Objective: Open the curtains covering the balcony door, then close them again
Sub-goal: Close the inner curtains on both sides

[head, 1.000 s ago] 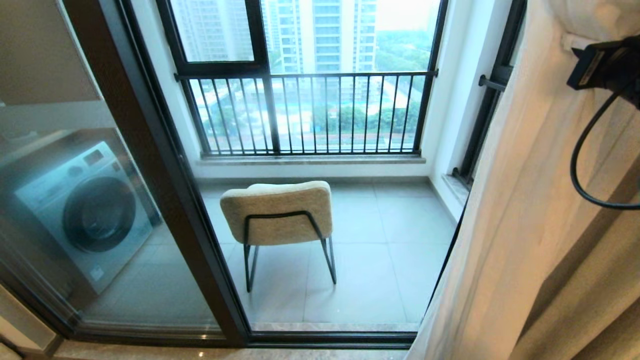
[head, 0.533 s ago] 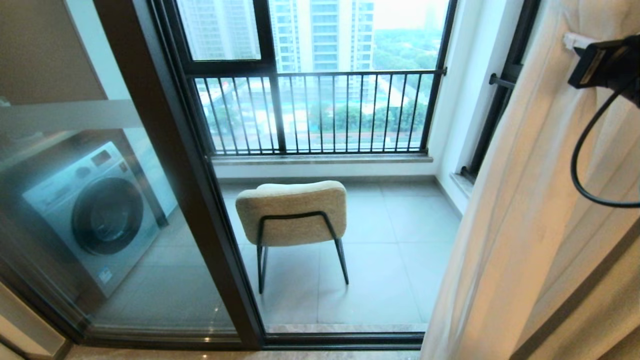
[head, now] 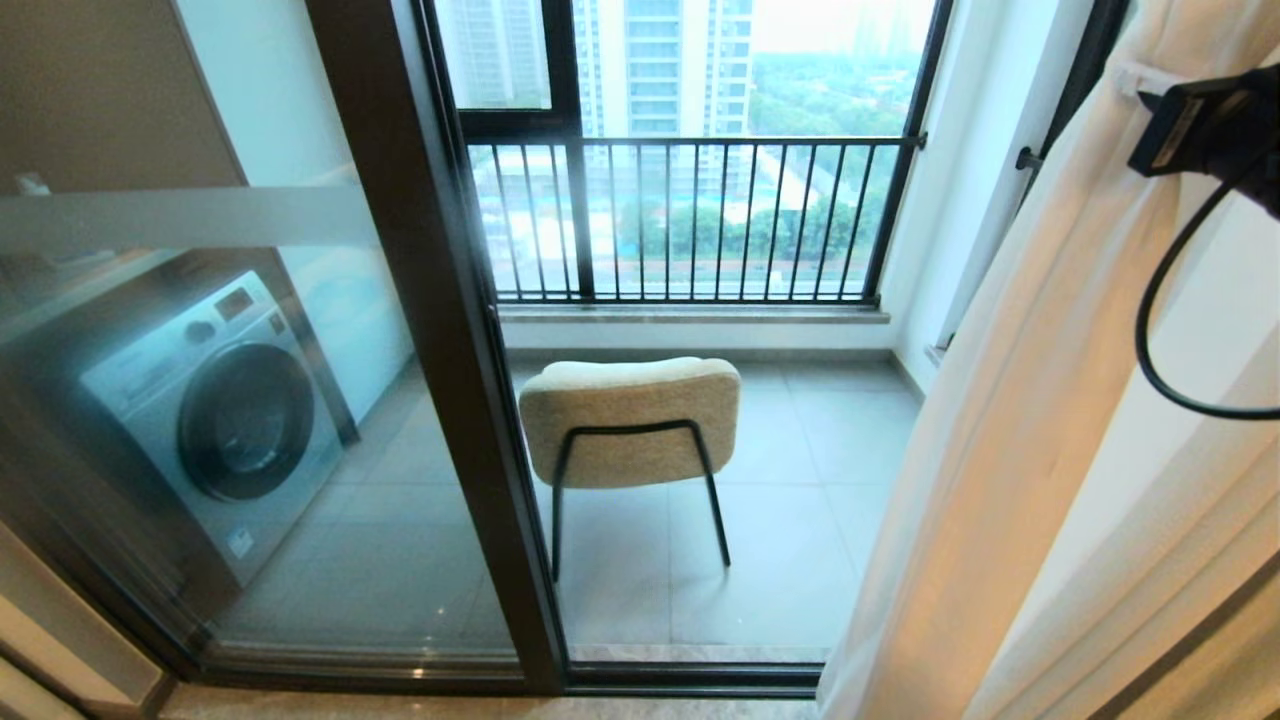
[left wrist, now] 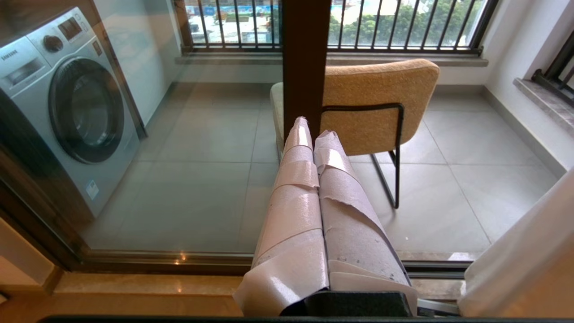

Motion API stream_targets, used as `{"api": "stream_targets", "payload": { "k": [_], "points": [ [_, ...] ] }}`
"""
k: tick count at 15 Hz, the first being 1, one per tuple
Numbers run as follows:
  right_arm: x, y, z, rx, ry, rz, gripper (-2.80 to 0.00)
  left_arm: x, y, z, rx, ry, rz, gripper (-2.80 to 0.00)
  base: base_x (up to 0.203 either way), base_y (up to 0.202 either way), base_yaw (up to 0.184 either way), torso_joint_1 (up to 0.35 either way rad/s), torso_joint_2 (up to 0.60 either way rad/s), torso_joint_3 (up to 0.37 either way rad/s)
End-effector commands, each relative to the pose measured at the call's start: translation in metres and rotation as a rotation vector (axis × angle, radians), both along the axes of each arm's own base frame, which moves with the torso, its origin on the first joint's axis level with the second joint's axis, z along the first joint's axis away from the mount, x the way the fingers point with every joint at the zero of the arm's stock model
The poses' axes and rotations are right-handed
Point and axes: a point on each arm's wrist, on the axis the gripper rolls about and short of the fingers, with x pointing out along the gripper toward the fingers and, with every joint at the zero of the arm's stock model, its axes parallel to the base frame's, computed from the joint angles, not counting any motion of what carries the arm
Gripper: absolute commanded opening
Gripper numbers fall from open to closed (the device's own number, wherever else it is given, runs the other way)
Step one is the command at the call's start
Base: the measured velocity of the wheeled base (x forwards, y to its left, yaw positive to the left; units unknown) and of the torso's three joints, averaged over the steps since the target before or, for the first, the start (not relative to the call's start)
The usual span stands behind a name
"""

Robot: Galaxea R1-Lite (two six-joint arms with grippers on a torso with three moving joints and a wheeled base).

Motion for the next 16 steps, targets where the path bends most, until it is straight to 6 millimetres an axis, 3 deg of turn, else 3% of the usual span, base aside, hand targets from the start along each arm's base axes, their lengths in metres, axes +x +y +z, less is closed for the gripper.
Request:
{"api": "stream_targets", "payload": {
  "k": [1, 16],
  "points": [
    [0.0010, -0.0004, -0.0002, -0.001, -0.003, -0.001, -2.80, 0.0000, 0.0000, -0.0001, 0.000, 0.000, 0.000, -2.80, 0.000, 0.202, 0.002, 0.004, 0.00, 0.004],
    [0.0064, 0.0028, -0.0011, -0.004, -0.003, 0.013, -2.80, 0.0000, 0.0000, -0.0001, 0.000, 0.000, 0.000, -2.80, 0.000, 0.191, 0.001, 0.002, 0.00, 0.001]
  ]
}}
